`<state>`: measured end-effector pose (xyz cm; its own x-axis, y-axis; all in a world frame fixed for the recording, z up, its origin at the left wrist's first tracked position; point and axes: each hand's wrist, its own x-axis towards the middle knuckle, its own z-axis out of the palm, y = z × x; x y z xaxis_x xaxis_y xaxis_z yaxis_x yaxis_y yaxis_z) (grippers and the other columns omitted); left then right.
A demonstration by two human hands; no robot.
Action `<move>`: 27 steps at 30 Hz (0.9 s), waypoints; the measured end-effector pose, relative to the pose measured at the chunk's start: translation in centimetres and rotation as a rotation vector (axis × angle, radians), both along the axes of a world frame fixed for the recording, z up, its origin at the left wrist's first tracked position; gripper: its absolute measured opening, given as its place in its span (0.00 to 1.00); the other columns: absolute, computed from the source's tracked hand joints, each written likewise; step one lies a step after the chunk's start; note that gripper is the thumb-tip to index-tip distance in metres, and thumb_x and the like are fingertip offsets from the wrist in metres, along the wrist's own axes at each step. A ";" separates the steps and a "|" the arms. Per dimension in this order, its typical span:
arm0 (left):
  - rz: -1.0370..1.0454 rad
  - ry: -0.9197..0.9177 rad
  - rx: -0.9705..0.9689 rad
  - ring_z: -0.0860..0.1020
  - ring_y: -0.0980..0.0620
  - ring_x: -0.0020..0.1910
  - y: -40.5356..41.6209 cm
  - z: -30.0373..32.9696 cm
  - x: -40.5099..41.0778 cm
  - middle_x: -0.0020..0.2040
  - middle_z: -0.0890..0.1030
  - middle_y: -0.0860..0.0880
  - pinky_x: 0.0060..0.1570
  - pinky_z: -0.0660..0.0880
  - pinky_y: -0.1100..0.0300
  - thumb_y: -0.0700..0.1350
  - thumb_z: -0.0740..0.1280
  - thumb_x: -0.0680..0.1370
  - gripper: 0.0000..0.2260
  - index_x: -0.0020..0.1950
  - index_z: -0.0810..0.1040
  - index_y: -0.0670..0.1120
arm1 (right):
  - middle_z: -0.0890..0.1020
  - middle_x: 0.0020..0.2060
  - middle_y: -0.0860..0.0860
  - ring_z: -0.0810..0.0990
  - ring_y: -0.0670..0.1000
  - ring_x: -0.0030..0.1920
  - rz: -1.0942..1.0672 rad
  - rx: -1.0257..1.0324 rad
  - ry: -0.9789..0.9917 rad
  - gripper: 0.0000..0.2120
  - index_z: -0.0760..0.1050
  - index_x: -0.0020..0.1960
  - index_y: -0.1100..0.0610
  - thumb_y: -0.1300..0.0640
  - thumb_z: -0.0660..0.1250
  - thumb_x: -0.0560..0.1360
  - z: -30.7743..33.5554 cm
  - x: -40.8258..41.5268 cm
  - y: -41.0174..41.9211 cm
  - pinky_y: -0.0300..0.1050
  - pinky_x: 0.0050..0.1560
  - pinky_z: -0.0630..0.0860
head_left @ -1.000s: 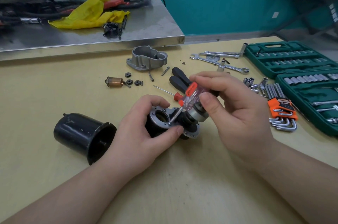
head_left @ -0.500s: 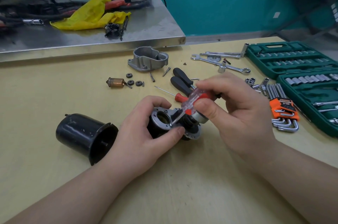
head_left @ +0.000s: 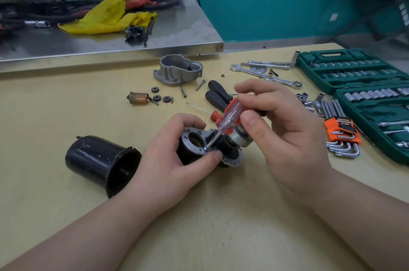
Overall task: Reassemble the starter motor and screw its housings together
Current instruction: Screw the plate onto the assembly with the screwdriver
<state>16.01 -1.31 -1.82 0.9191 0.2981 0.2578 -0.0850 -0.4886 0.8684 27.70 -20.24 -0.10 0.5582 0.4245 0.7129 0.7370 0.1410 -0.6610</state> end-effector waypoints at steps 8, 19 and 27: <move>-0.003 -0.012 -0.034 0.83 0.53 0.53 -0.2 0.1 -0.1 0.52 0.84 0.56 0.47 0.76 0.70 0.62 0.76 0.69 0.21 0.60 0.77 0.61 | 0.83 0.49 0.48 0.82 0.54 0.50 0.002 0.012 0.025 0.11 0.81 0.61 0.52 0.50 0.72 0.81 0.5 -0.1 0.2 0.49 0.52 0.78; -0.003 -0.013 -0.032 0.83 0.53 0.53 -0.1 0.0 0.0 0.53 0.84 0.56 0.48 0.77 0.67 0.62 0.76 0.70 0.22 0.61 0.77 0.60 | 0.83 0.51 0.51 0.83 0.54 0.52 -0.006 -0.028 -0.009 0.13 0.79 0.64 0.51 0.49 0.71 0.82 0.4 -0.1 0.2 0.51 0.53 0.78; -0.002 -0.013 -0.025 0.82 0.53 0.53 -0.1 0.2 0.0 0.53 0.83 0.57 0.48 0.74 0.72 0.61 0.76 0.70 0.21 0.60 0.77 0.60 | 0.84 0.52 0.53 0.83 0.59 0.52 -0.009 0.000 0.086 0.11 0.78 0.59 0.49 0.54 0.74 0.79 0.3 -0.1 0.1 0.60 0.52 0.80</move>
<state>16.05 -1.43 -1.65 0.9163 0.3031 0.2618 -0.0970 -0.4662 0.8793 27.60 -20.10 0.16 0.6211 0.4191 0.6622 0.6790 0.1342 -0.7218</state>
